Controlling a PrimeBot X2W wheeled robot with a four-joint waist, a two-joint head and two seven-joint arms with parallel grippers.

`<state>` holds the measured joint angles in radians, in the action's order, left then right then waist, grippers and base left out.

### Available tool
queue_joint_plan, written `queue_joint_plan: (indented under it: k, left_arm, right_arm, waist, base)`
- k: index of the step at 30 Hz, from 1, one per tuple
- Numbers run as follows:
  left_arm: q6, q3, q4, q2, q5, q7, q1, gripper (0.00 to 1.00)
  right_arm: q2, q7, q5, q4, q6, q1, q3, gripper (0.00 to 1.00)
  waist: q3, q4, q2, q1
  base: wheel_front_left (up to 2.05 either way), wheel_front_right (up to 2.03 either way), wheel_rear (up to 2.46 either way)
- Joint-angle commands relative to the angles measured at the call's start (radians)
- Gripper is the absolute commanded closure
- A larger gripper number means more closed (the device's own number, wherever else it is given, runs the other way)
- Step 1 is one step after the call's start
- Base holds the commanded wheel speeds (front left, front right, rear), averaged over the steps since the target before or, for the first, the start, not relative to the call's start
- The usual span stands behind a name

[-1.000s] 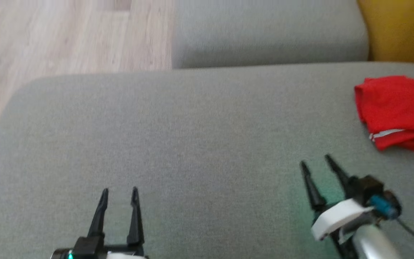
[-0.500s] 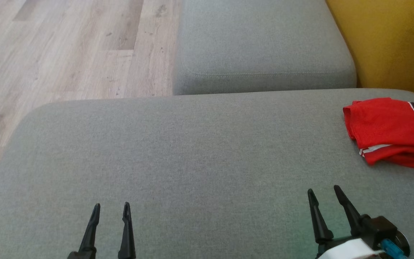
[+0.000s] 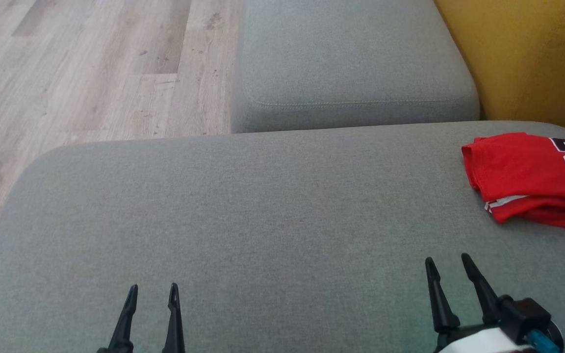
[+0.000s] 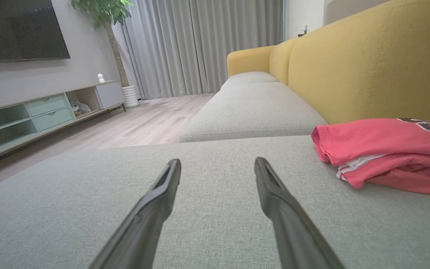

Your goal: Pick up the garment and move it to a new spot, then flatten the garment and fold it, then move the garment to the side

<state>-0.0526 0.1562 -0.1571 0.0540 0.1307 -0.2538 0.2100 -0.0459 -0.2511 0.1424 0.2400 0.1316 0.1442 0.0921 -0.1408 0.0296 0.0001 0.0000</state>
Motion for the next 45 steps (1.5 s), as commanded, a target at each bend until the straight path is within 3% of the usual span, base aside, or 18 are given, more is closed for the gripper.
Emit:
queue_joint_plan:
  k: [1, 4, 5, 10, 45]
  left_arm:
    - [-0.006, -0.039, 0.027, -0.004, -0.005, -0.008, -0.041, 0.0]
    - [-0.005, -0.038, 0.024, -0.004, -0.002, -0.008, -0.041, 0.0]
    - [0.0, 0.0, -0.002, 0.0, 0.002, 0.0, 0.0, 1.0]
    - [0.001, 0.005, -0.078, -0.001, 0.003, 0.007, 0.024, 1.0]
    - [0.052, -0.072, -0.081, -0.002, 0.415, 0.108, -0.072, 1.0]
  right_arm:
    - [-0.004, -0.011, 0.004, -0.033, -0.001, -0.027, 0.023, 0.0]
    - [-0.004, -0.011, 0.003, -0.033, -0.001, -0.027, 0.021, 0.0]
    - [0.0, 0.0, 0.0, 0.0, 0.0, 0.011, 0.0, 1.0]
    - [0.0, 0.002, 0.001, 0.076, 0.0, 0.036, 0.001, 1.0]
    - [-0.013, 0.09, 0.425, 0.055, 0.0, -0.043, -0.039, 1.0]
  waist:
    - [0.001, 0.001, -0.0001, 0.0]
    - [0.002, 0.0, -0.0001, 0.0]
    - [0.002, 0.0, -0.0001, 0.0]
    - [0.003, -0.001, -0.0001, 0.0]
    - [0.042, -0.009, -0.0001, 0.0]
  base:
    - [0.0, 0.0, 0.0]
    - [0.0, 0.0, 0.0]
    - [0.0, 0.0, 0.0]
    - [0.0, 0.0, 0.0]
    - [0.0, 0.0, 0.0]
